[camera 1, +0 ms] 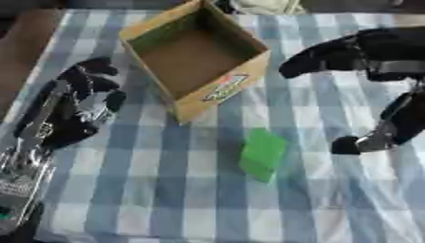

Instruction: Pick up objects on the table and place them in the box.

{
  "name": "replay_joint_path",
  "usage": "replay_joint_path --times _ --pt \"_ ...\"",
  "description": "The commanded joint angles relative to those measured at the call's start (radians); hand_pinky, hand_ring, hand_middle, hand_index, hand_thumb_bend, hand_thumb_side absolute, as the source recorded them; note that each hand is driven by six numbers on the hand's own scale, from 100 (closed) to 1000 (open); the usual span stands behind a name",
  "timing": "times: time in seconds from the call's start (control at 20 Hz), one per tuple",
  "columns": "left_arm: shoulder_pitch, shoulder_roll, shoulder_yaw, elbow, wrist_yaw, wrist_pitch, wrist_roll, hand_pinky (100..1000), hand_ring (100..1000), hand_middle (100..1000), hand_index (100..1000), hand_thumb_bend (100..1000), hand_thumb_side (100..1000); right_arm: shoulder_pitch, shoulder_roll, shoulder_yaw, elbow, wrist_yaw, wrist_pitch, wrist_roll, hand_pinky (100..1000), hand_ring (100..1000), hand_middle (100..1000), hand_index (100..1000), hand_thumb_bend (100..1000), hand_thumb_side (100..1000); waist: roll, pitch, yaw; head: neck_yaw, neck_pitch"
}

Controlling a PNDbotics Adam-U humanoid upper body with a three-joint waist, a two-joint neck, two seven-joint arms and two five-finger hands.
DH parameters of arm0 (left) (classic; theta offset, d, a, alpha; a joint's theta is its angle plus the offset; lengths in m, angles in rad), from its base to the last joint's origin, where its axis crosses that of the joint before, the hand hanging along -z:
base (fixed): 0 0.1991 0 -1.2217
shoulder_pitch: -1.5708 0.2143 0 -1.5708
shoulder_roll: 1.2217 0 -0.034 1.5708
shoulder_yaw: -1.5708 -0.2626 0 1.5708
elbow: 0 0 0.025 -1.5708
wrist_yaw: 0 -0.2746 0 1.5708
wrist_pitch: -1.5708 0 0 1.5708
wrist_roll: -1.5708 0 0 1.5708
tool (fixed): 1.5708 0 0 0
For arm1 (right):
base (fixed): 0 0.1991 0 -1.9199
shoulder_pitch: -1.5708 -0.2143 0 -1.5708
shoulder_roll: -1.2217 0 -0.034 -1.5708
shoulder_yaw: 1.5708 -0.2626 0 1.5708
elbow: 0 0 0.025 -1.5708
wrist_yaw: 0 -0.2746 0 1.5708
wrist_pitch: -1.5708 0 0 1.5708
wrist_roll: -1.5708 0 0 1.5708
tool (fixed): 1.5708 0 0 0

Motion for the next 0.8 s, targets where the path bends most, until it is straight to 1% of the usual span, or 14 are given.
replay_joint_path --times 0.05,0.5,0.8 --pt "-0.012 0.018 0.0 -0.012 0.005 -0.001 -0.005 783 691 720 871 486 505 -0.021 -0.006 -0.002 0.009 0.009 -0.097 0.091 886 884 927 994 436 403 -0.001 -0.019 0.003 -0.003 0.004" --pt "-0.015 0.017 -0.004 -0.012 0.006 -0.002 -0.012 784 691 720 871 487 505 -0.03 0.029 0.029 0.064 0.021 -0.115 0.114 881 881 925 996 407 419 -0.003 -0.018 0.015 -0.008 0.004" --pt "-0.018 0.015 -0.006 -0.012 0.008 -0.002 -0.016 784 690 720 872 487 506 -0.036 0.057 0.055 0.121 0.043 -0.131 0.115 879 880 925 999 391 432 -0.001 -0.017 0.025 -0.014 0.005"
